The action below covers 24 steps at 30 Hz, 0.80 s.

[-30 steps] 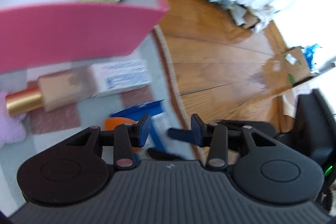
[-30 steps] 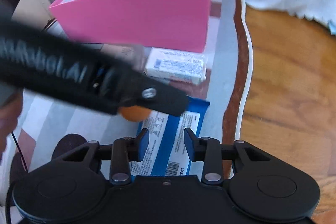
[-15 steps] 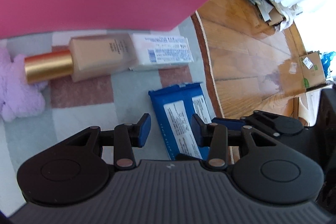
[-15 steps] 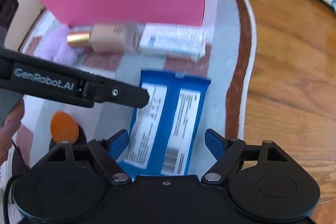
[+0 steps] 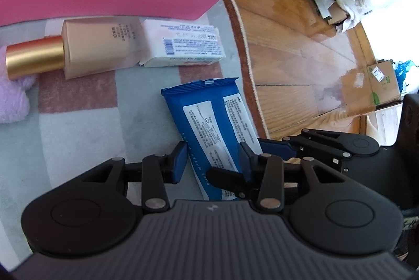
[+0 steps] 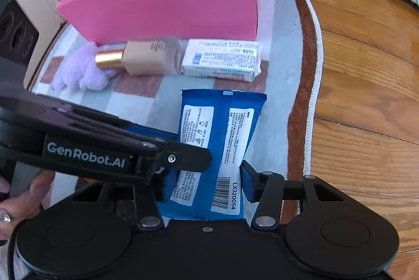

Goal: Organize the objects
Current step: 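Grasp the blue wet-wipe pack with the left tool and lift it, then carry the wet-wipe pack into the pink box and open the left tool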

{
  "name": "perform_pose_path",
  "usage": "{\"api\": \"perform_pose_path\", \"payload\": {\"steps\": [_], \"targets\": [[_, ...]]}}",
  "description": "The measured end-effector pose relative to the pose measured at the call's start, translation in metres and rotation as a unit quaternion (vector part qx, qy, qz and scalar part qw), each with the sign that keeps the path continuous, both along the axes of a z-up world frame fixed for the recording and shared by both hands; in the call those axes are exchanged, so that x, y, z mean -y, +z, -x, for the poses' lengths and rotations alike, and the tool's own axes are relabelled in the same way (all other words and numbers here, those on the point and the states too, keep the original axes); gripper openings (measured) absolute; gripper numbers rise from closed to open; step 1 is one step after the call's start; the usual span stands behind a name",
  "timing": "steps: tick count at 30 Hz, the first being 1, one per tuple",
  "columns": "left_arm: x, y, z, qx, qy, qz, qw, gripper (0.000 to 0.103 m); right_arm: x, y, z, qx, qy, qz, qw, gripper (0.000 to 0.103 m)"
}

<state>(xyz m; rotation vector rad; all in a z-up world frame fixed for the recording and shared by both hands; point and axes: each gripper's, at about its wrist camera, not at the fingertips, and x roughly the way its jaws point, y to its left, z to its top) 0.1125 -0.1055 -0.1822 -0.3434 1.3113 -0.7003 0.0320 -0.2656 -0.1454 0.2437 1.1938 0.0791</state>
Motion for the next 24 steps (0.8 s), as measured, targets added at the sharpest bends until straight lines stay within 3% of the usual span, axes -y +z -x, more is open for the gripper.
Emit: {"api": "perform_pose_path", "payload": {"steps": [8,14,24], "targets": [[-0.015,0.041,0.009,0.043,0.002,0.018,0.9989,0.04,0.001,0.031,0.013,0.054,-0.005,-0.022,0.998,0.054],[-0.031,0.084,0.022,0.086,0.0,0.031,0.9958,0.04,-0.001,0.061,0.027,0.094,-0.047,-0.067,0.992,0.054],[-0.069,0.165,0.048,0.161,0.016,0.032,0.9863,0.04,-0.04,0.133,0.035,0.162,-0.029,-0.047,0.985,0.054]]}}
